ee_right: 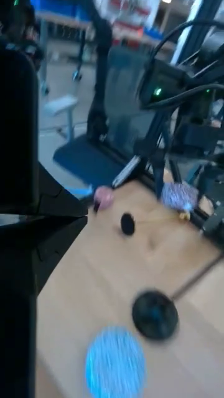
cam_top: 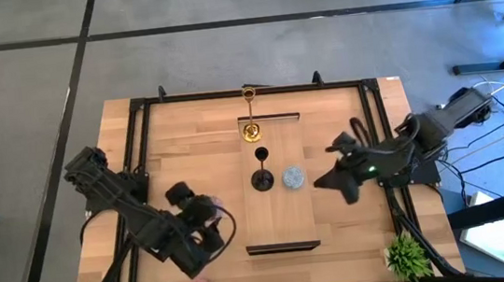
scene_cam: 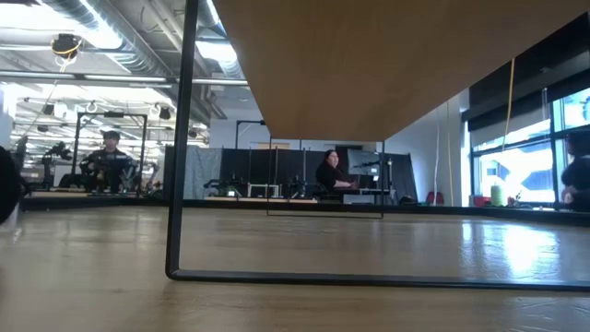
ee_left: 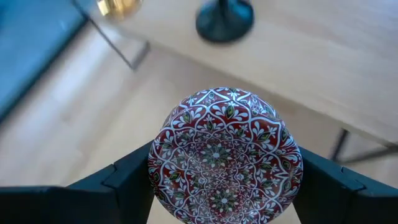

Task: Pick & Place candle stick holders
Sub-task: Put the red brown scented candle on the shelf

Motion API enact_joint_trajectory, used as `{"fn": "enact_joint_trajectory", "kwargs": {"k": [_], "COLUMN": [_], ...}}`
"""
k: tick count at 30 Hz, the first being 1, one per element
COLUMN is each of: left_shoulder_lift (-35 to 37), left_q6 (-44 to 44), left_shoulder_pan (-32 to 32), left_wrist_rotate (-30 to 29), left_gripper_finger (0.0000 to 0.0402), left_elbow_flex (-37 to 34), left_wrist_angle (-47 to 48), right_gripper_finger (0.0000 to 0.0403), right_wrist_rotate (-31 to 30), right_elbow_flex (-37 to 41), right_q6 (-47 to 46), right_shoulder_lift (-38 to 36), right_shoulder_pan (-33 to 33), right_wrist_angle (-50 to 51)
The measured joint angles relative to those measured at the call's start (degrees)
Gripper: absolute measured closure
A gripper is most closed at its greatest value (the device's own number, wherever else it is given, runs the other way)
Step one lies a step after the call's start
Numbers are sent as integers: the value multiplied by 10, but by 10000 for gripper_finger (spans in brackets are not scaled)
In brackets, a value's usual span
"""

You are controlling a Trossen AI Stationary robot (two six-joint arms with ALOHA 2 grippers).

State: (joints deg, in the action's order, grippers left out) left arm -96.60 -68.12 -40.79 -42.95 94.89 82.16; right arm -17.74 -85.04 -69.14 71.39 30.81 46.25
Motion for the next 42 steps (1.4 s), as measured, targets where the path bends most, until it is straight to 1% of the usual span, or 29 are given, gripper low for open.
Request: {"fn": "enact_joint_trajectory", "kwargs": {"k": [2,4,9,13,16,18,21,25,29,36,39,42], "left_shoulder_lift": [-3,-5,-7,-7,-7,-9,-9,-9,-9,-9,-9,-12], "left_q6": [37,73,159,211,226,246,264,297,322,353,369,395], "left_shoulder_pan": [1,1,-1,-5,-5,-4,-1,12,26,35,46,58], "left_wrist_rotate": [-36,-54,-60,-60,-57,-53,-41,-14,5,-4,11,28], "left_gripper_finger": [113,113,113,113,113,113,113,113,113,113,113,113], "left_elbow_flex": [0,0,0,0,0,0,0,0,0,14,22,23], "left_wrist_angle": [-6,-16,-94,-163,-192,-212,-231,-258,-282,-289,-292,-318], "right_gripper_finger": [376,352,262,195,163,149,139,137,137,137,137,137], "right_wrist_rotate": [7,18,-1,-25,-31,-32,-39,-64,-61,-61,-65,-80], "right_elbow_flex": [8,19,23,23,21,20,20,20,20,20,20,20], "right_q6": [-18,-31,-74,-101,-114,-133,-152,-160,-162,-179,-179,-179], "right_shoulder_lift": [21,47,131,189,217,228,237,238,238,238,238,238], "right_shoulder_pan": [4,9,16,15,13,10,5,-1,-5,-5,-5,-5], "right_wrist_angle": [-52,-102,-230,-303,-331,-339,-347,-348,-349,-334,-334,-334]}}
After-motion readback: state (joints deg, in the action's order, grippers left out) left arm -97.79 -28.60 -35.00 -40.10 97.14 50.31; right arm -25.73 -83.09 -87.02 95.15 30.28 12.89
